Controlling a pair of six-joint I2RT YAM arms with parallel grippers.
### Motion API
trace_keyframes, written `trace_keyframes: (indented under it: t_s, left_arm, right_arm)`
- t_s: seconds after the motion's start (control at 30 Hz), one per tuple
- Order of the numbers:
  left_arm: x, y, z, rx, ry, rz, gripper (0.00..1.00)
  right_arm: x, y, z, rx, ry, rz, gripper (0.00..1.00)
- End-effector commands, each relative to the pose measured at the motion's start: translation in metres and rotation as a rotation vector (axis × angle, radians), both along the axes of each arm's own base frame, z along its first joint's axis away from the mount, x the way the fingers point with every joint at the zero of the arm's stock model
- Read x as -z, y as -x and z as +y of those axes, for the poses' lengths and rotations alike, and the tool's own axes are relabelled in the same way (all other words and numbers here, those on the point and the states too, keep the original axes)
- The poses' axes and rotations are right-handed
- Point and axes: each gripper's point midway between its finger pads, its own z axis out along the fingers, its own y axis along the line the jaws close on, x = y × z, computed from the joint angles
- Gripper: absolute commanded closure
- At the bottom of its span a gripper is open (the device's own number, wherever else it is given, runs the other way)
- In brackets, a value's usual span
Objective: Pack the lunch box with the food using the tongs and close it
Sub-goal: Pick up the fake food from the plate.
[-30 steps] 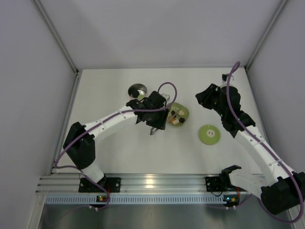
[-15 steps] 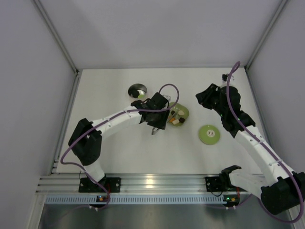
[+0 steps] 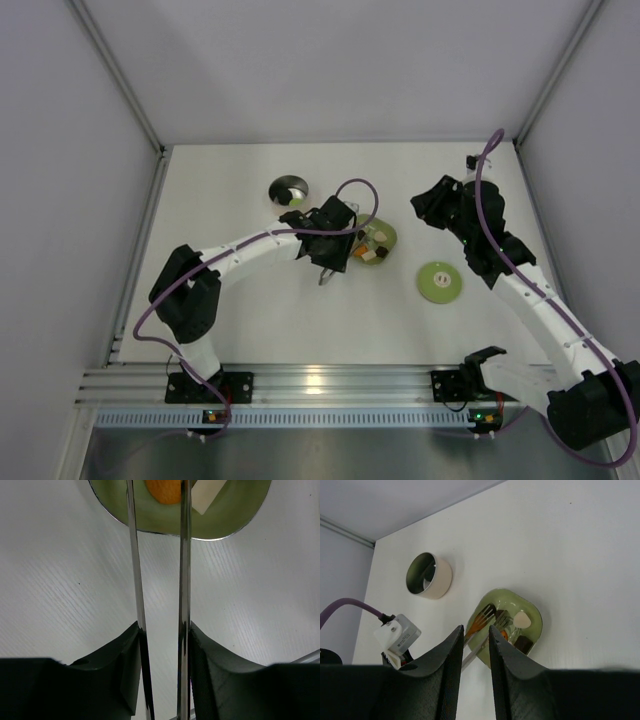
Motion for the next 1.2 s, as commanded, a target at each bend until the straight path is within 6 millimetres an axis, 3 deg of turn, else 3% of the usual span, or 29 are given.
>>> trace_keyframes:
  t_s: [0.0,0.27,0.87,1.07,1.17]
  left_arm:
    - [-0.012,-0.006,-0.01,0.008,0.041,-0.034,0.58]
    - [-0.018,-0.008,-0.01,0.005,0.042,-0.042,0.64]
    - [-0.071,-0.019,-0.008,-0.008,0.086,-0.161,0.64]
    - [-0.088,-0.024,0.002,-0.041,0.08,-0.213,0.64]
    - [-0.103,-0.034,0.017,-0.095,0.079,-0.251,0.64]
  right_arm:
    - [0.0,0.004,0.003,-0.008,0.01,-0.009,0.73]
    - [-0.001,0.003,0.003,-0.007,0.01,-0.011,0.74]
    - [-0.009,0.002,0.004,-0.008,0.009,-0.025,0.74]
    - [-0.01,0.001,0.004,-0.01,0.01,-0.025,0.74]
    - [-0.011,0.001,0.005,-0.013,0.009,-0.027,0.74]
